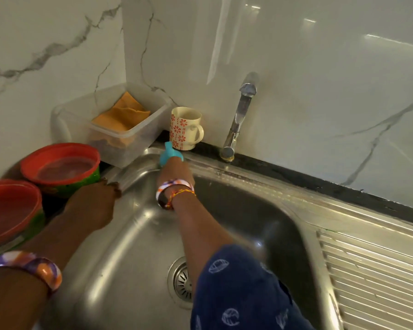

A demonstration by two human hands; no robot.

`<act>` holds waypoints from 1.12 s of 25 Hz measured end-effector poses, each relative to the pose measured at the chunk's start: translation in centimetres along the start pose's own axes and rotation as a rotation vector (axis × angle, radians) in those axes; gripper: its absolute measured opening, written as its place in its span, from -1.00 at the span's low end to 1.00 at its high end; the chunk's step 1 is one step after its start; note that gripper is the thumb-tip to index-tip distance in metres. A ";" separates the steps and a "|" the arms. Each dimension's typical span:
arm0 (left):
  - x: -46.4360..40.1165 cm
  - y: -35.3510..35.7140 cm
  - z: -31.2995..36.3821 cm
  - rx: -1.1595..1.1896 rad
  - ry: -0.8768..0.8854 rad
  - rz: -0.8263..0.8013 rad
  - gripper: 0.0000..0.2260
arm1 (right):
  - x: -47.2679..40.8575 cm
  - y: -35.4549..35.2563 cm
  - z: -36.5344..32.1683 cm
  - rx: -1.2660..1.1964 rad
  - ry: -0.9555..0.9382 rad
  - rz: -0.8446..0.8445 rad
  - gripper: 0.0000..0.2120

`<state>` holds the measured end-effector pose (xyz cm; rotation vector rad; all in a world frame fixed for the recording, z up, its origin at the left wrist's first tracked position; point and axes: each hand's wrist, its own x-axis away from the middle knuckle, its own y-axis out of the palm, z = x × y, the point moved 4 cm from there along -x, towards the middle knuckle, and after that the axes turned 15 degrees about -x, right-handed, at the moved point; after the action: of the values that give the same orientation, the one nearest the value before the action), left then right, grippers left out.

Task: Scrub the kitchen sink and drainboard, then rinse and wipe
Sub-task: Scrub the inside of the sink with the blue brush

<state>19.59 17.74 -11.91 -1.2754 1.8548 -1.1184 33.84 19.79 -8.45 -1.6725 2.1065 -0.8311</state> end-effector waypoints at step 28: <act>1.8 -2.8 -2.1 0.210 0.222 -0.174 -0.53 | 0.7 0.6 -2.7 0.267 -0.152 -0.060 -0.68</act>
<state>18.34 16.22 -8.48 -1.2504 1.7483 -1.5597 31.59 19.81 -6.63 -1.6086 1.7665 -0.9261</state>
